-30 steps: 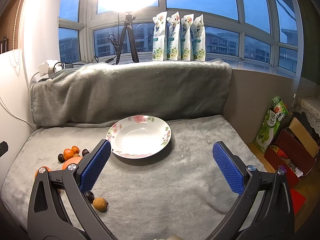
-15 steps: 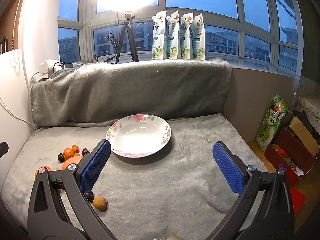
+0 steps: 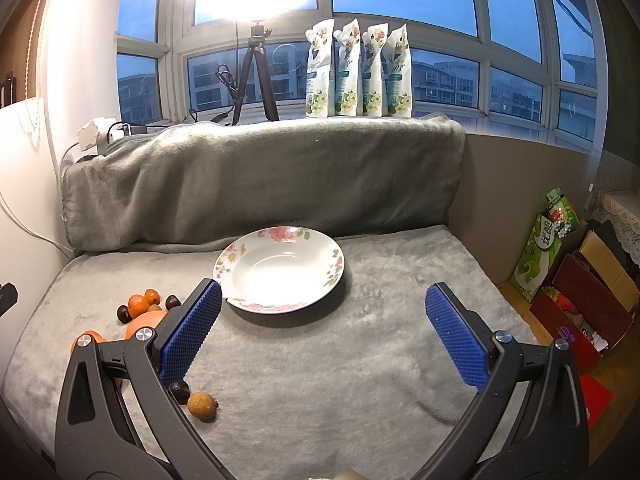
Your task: Organize fruits
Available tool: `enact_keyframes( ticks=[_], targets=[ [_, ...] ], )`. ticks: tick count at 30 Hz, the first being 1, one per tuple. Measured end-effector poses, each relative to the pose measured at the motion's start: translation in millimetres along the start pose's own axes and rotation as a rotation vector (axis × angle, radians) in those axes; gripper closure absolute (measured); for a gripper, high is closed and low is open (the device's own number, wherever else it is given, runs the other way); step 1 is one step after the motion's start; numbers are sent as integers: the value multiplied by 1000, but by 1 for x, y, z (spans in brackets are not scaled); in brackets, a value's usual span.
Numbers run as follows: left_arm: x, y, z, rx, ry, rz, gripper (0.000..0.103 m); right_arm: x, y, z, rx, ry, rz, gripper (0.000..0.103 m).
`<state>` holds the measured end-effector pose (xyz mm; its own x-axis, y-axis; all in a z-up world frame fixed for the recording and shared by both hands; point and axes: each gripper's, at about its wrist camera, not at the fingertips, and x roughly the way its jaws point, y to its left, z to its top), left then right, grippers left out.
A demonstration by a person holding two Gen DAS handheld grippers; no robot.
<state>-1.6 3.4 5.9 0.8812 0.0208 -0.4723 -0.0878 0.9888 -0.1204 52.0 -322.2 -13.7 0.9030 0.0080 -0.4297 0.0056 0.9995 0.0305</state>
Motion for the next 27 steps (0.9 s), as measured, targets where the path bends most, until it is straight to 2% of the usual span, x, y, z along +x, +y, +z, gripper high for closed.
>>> enact_keyframes(
  ticks=[14,27],
  targets=[
    [4,2,-5,-9,20,-10,21,6,9,-9,-3,22,20,0],
    [14,12,-32,-42,115,-49,21,19,38,-7,-66,109,228,0]
  ],
)
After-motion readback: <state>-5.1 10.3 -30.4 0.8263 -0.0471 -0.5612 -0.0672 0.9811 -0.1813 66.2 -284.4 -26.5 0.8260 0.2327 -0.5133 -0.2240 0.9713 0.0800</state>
